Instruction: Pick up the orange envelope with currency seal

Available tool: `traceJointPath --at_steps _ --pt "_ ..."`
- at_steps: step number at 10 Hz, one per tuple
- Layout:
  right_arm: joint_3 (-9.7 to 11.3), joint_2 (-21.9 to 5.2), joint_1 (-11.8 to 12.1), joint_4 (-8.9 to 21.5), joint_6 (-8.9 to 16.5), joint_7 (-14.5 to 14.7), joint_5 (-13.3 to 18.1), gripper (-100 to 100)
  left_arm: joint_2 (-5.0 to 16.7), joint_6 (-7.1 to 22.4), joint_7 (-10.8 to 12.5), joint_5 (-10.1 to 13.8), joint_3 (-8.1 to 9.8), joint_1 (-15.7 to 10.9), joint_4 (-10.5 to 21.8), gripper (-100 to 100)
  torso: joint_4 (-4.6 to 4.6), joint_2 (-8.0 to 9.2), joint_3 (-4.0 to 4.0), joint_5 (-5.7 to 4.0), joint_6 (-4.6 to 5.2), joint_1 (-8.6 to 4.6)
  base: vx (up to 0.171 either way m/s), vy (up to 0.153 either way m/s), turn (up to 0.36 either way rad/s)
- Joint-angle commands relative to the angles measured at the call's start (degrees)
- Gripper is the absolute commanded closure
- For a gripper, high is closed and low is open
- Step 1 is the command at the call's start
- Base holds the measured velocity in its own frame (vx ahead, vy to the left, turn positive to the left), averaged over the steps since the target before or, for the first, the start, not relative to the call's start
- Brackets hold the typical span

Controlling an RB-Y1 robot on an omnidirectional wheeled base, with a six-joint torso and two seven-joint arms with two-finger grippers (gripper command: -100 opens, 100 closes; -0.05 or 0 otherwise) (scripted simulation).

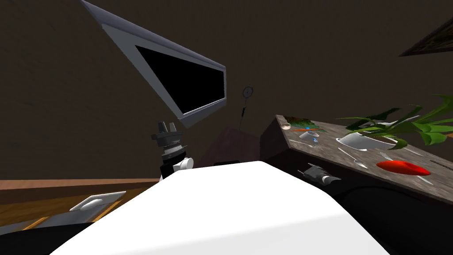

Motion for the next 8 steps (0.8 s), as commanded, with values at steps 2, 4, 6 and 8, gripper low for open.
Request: traceJointPath --at_steps 2,4,6,8 --pt "-0.7 -2.5 0.5 2.7 0.7 1.2 2.5 -100 0.0 0.0 0.0 0.0 -0.01 0.0 0.0 0 -0.01 -0.04 -0.02 0.01 -0.08 -0.04 0.045 -0.060 0.229" --pt "-1.1 -4.4 1.0 4.5 1.4 2.2 4.4 -100 0.0 0.0 0.0 0.0 0.00 0.0 0.0 0 0.00 -0.01 -0.01 0.02 -0.06 0.00 0.038 -0.052 0.202" --pt "-1.5 -6.3 1.4 6.2 2.0 3.0 6.2 -100 0.0 0.0 0.0 0.0 0.00 0.0 0.0 0 -0.01 -0.05 -0.02 0.00 -0.06 -0.04 0.045 -0.070 0.207" --pt "-1.9 -8.1 1.7 7.7 2.6 3.8 7.9 -100 0.0 0.0 0.0 0.0 0.00 0.0 0.0 0 -0.01 -0.05 -0.03 0.00 -0.04 -0.03 0.044 -0.067 0.171"
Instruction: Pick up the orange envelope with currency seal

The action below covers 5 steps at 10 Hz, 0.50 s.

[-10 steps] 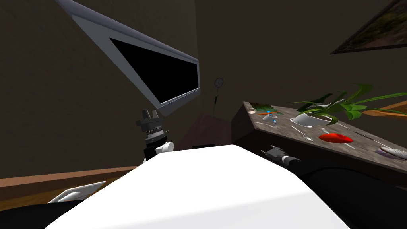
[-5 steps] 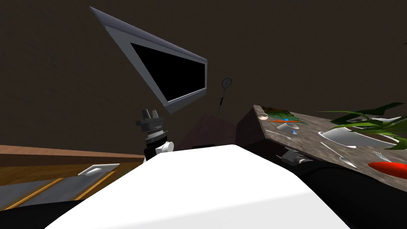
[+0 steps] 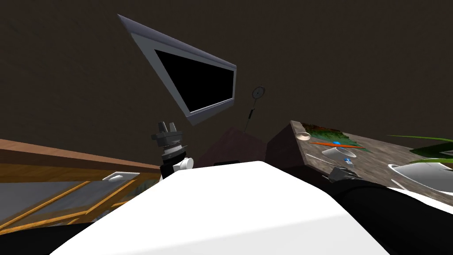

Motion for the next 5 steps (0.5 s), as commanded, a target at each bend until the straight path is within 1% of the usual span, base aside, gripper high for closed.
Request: traceJointPath --at_steps 1,2,3,4,5 --pt "-0.5 -1.9 -0.5 2.7 -0.1 1.2 1.8 -100 0.0 0.0 0.0 0.0 0.00 0.0 0.0 0 0.00 0.00 0.00 0.00 0.00 0.00 0.031 -0.098 0.202" --pt "-0.8 -3.3 -0.3 3.9 0.4 1.8 3.2 -100 0.0 0.0 0.0 0.0 0.00 0.0 0.0 0 0.00 0.01 0.01 0.00 -0.07 -0.12 0.025 -0.158 0.266" --pt "-1.0 -4.6 -0.1 4.9 0.8 2.3 4.4 -100 0.0 0.0 0.0 0.0 0.00 0.0 0.0 0 0.00 0.01 0.00 -0.05 -0.07 -0.30 0.054 -0.179 0.349" --pt "-1.2 -5.7 0.1 5.7 1.2 2.8 5.4 -100 0.0 0.0 0.0 0.0 0.00 0.0 0.0 0 -0.01 -0.08 -0.04 -0.08 -0.08 -0.41 0.066 -0.177 0.228" --pt "-1.4 -6.6 0.3 6.5 1.6 3.1 6.2 -100 0.0 0.0 0.0 0.0 0.01 0.0 0.0 0 -0.03 -0.13 -0.07 -0.10 -0.03 -0.42 0.071 -0.174 0.153"
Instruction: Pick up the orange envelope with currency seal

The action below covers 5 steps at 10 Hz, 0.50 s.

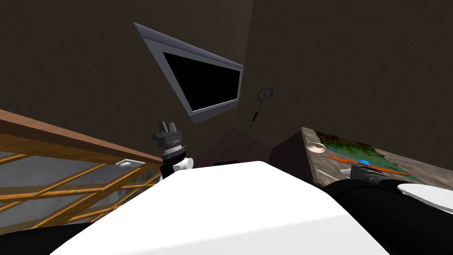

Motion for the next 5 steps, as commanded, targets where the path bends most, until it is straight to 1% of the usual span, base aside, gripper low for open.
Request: traceJointPath --at_steps 1,2,3,4,5 --pt "-0.3 -1.7 0.3 1.6 0.6 0.8 1.6 -100 0.0 0.0 0.0 0.0 0.00 0.0 0.0 0 0.00 0.00 0.00 0.00 0.00 0.00 0.079 -0.220 0.213" --pt "0.1 -1.3 0.5 0.6 0.7 0.1 0.9 -100 0.0 0.0 0.0 0.0 0.00 0.0 0.0 0 -0.01 -0.05 -0.03 -0.02 -0.03 -0.14 0.034 -0.114 0.068" --pt "0.1 -1.5 0.6 0.7 0.9 0.1 1.0 0 0.0 0.0 0.0 0.0 0.00 0.0 0.0 0 0.01 0.07 0.04 0.00 0.06 0.20 0.007 -0.021 -0.003" --pt "0.1 -1.5 0.6 0.6 0.8 0.1 0.9 -100 0.0 0.0 0.0 0.0 -0.01 0.0 0.0 0 0.04 0.19 0.11 0.10 0.06 0.54 0.003 -0.009 0.003" --pt "0.1 -1.5 0.6 0.6 0.8 0.1 0.9 100 0.0 0.0 0.0 0.0 -0.01 0.0 0.0 0 0.06 0.23 0.14 0.14 0.07 0.67 0.000 0.000 0.000"
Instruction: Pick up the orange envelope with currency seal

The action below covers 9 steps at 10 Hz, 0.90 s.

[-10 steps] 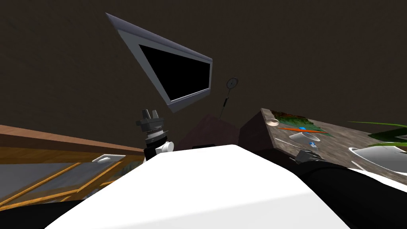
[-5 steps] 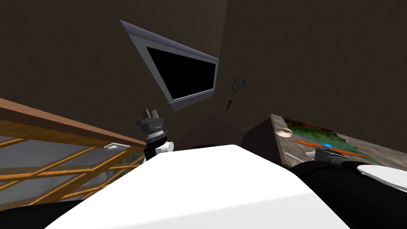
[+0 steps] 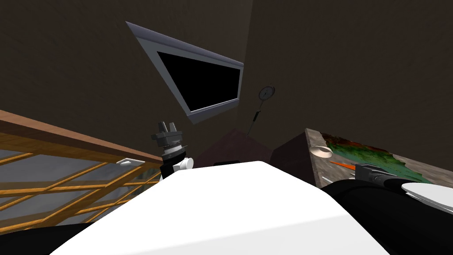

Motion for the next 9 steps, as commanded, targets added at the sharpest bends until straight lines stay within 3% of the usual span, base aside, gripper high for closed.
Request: traceJointPath --at_steps 1,4,6,9 --pt "0.0 0.0 0.0 0.0 0.0 0.0 0.0 100 0.0 0.0 0.0 0.0 0.00 0.0 0.0 0 0.00 0.00 0.00 0.00 0.00 0.00 0.000 0.000 0.000" --pt "0.0 0.0 0.0 0.0 0.0 0.0 0.0 100 0.0 0.0 0.0 0.0 0.00 0.0 0.0 0 0.00 0.02 0.01 0.01 0.00 0.03 0.000 0.000 0.000" --pt "-0.1 -0.2 -0.2 -0.8 -1.0 -0.5 0.1 -100 0.0 0.0 0.0 0.0 0.00 0.0 0.0 0 0.00 0.02 0.01 0.01 0.00 0.04 -0.061 0.015 0.018" --pt "-1.1 -1.1 -1.2 -2.7 -3.9 -2.3 0.6 -100 0.0 0.0 0.0 0.0 -0.02 0.0 0.0 0 0.16 0.68 0.39 0.09 0.00 0.39 -0.195 0.083 0.097"
